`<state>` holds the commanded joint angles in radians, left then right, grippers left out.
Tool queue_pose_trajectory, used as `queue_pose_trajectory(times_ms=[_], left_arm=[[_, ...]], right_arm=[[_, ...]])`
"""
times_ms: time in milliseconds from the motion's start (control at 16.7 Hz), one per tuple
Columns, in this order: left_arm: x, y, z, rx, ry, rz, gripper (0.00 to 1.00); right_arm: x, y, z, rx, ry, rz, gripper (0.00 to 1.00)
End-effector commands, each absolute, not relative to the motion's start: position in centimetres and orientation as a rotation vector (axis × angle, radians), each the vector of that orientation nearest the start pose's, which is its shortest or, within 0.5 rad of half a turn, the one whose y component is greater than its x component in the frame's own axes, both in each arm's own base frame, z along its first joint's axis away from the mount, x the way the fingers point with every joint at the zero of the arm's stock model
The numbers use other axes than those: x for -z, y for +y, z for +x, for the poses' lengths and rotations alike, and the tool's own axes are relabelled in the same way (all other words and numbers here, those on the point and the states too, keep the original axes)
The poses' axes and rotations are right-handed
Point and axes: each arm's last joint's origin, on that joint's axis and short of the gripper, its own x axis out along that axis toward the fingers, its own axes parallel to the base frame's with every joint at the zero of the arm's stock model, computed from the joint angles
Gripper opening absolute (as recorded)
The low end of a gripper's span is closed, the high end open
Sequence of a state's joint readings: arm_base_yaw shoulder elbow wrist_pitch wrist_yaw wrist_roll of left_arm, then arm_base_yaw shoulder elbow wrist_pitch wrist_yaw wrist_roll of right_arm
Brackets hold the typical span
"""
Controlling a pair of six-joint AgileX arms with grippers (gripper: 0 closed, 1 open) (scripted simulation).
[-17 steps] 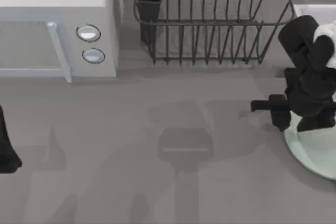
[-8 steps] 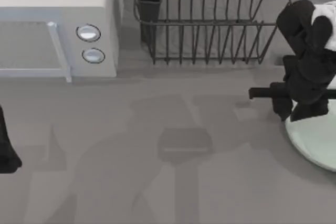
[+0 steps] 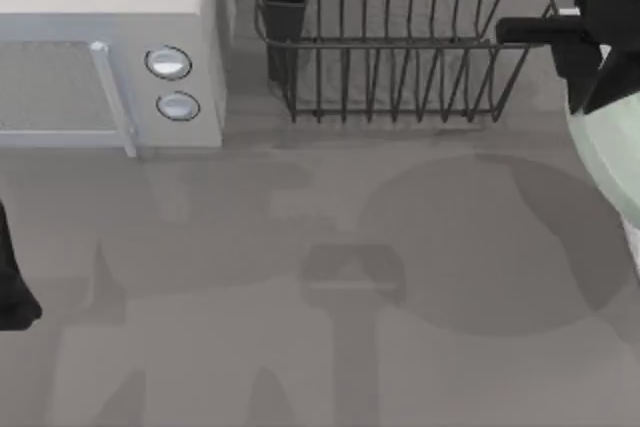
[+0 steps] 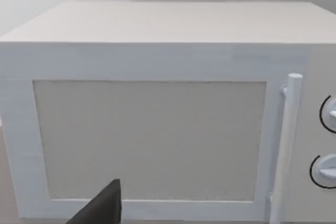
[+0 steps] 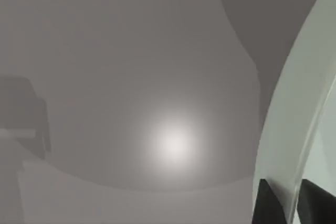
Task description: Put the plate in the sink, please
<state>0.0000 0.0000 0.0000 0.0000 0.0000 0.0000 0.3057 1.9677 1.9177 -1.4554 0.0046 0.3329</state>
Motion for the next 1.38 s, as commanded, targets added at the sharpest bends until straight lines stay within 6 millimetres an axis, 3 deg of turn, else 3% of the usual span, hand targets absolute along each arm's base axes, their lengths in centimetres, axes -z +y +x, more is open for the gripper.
queue_pose_trajectory(times_ms=[180, 300, 420, 780, 900, 1080, 1260, 1380], left_arm=[[-16.0, -0.1, 10.6, 0.0, 0.0, 0.0, 1.0], [-16.0, -0.1, 10.6, 0.0, 0.0, 0.0, 1.0], [-16.0, -0.1, 10.6, 0.0, 0.0, 0.0, 1.0], [-16.0, -0.1, 10.6, 0.0, 0.0, 0.0, 1.0], [-16.0, -0.1, 10.6, 0.0, 0.0, 0.0, 1.0], [-16.0, -0.1, 10.6, 0.0, 0.0, 0.0, 1.0], [-16.0, -0.1, 10.6, 0.0, 0.0, 0.0, 1.0], [-16.0, -0.1, 10.6, 0.0, 0.0, 0.0, 1.0]], right_arm=[[-34.3, 11.4, 34.7, -0.001, 1.496, 0.032, 0.0], [-36.3, 11.0, 33.8, -0.003, 1.487, 0.034, 0.0], [-37.1, 10.8, 33.3, -0.004, 1.482, 0.035, 0.0], [-36.9, 10.8, 33.7, -0.007, 1.486, 0.031, 0.0], [-36.2, 10.1, 35.4, -0.003, 1.491, 0.027, 0.0], [-33.9, 8.0, 39.7, 0.003, 1.507, 0.019, 0.0], [-28.8, 4.4, 45.0, 0.009, 1.552, 0.01, 0.0], [-25.5, 1.4, 47.4, 0.01, 1.568, 0.008, 0.0]])
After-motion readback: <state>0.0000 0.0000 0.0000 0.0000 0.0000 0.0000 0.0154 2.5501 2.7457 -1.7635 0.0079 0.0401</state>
